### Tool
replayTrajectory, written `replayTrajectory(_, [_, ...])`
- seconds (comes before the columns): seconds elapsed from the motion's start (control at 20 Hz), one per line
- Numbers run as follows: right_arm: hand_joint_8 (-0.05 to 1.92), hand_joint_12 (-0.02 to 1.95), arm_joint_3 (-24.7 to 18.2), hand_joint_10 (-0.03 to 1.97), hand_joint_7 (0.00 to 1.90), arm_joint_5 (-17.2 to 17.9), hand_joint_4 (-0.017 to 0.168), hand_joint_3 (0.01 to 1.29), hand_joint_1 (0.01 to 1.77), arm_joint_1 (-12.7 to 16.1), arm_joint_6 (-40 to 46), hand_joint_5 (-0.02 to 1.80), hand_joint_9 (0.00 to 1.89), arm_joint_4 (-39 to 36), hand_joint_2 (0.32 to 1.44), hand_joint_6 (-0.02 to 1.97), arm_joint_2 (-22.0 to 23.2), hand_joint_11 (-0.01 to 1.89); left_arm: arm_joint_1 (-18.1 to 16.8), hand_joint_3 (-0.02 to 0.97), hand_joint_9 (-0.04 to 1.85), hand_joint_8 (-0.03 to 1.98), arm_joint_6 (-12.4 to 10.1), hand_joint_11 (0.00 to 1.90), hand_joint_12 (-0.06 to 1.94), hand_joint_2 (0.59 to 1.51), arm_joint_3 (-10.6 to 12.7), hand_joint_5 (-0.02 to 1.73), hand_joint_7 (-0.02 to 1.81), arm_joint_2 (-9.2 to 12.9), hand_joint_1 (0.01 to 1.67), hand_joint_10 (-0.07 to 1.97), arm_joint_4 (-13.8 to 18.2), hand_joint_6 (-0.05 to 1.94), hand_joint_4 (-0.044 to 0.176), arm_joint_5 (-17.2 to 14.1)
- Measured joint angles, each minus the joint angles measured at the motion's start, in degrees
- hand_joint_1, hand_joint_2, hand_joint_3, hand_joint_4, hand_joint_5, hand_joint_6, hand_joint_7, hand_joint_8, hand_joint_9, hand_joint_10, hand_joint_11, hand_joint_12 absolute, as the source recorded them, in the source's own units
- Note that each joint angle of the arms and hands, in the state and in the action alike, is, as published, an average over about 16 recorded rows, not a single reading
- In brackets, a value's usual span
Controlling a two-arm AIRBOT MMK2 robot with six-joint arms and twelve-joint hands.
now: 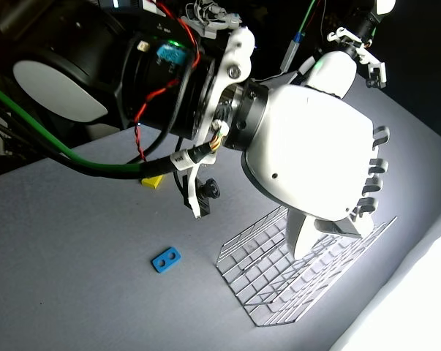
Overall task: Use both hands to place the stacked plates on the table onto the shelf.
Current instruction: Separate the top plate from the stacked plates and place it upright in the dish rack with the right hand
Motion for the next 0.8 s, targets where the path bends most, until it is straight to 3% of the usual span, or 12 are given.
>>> replayTrajectory(0.8, [1.06, 1.39, 6.95, 0.58, 0.99, 0.76, -0.007, 0.01, 1.19, -4.28, -0.45, 0.82, 1.04, 6.21, 1.07, 1.11, -6.09, 0.67, -1.59, 0.005, 0.06, 0.00, -0.02, 0.02, 0.01, 1.161, -0.62, 0.10, 0.10, 0.25, 0.02, 0.02, -3.49, 0.02, 0.002, -1.21])
